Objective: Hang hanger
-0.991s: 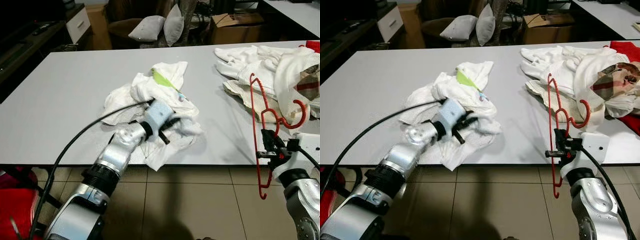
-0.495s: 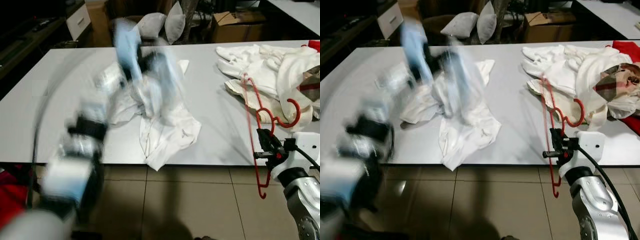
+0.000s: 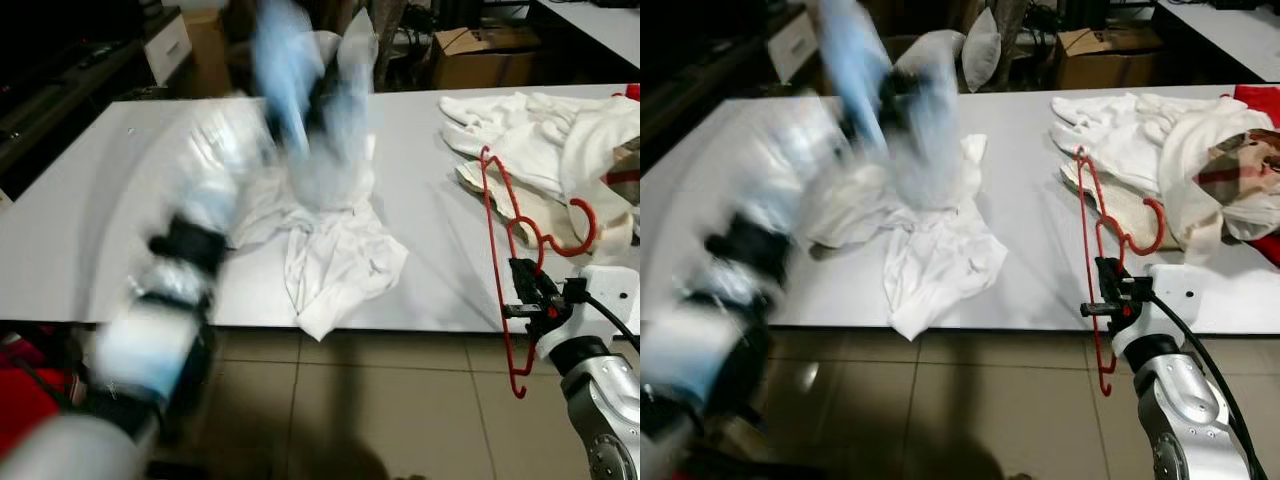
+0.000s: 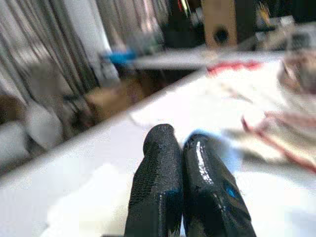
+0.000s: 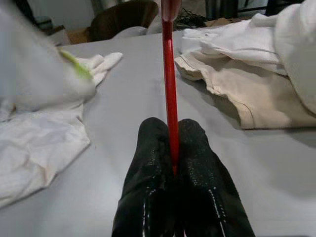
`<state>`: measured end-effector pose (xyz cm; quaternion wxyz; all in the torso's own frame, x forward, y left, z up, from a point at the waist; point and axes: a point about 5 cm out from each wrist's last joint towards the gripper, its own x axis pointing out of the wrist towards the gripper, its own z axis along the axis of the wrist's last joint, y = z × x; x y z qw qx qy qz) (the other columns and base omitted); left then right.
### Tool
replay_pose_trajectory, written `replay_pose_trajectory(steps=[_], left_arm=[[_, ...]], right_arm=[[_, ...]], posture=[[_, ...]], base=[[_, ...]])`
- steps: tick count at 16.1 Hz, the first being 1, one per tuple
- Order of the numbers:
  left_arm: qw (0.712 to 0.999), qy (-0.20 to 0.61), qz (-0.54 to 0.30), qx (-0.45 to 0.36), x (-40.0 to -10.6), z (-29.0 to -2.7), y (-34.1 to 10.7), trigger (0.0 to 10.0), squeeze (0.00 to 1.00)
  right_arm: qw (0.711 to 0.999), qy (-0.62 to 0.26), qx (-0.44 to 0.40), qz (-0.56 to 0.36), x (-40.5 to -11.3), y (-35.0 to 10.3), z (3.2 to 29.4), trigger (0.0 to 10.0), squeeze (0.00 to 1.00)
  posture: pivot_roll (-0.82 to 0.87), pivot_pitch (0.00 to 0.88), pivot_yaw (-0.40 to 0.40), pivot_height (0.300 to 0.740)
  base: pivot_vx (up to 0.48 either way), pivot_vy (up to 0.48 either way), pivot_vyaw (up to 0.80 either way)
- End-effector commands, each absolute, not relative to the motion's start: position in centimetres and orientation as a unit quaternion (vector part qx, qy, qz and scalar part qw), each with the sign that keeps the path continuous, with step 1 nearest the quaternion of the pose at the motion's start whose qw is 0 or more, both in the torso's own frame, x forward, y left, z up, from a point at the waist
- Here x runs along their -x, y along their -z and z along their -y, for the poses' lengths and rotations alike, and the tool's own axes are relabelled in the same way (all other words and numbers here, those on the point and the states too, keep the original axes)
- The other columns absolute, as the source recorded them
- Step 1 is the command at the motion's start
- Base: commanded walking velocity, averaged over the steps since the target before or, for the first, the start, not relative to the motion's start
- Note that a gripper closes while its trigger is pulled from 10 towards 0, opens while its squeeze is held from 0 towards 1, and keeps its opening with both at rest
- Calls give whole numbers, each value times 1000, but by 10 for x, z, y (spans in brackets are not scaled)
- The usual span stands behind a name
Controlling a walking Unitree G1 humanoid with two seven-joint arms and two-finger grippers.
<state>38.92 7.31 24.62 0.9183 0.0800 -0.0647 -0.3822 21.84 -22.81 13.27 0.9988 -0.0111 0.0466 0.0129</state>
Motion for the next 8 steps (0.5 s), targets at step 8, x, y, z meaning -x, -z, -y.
replay_pose_trajectory(steps=[8], left_arm=[[882, 449, 75, -123, -365, -88, -247, 0, 0]], right_arm=[[999, -19, 14, -41, -220, -135, 224, 10000, 0]], posture=[[-44, 0, 106, 740]], base=[[0, 0, 0]])
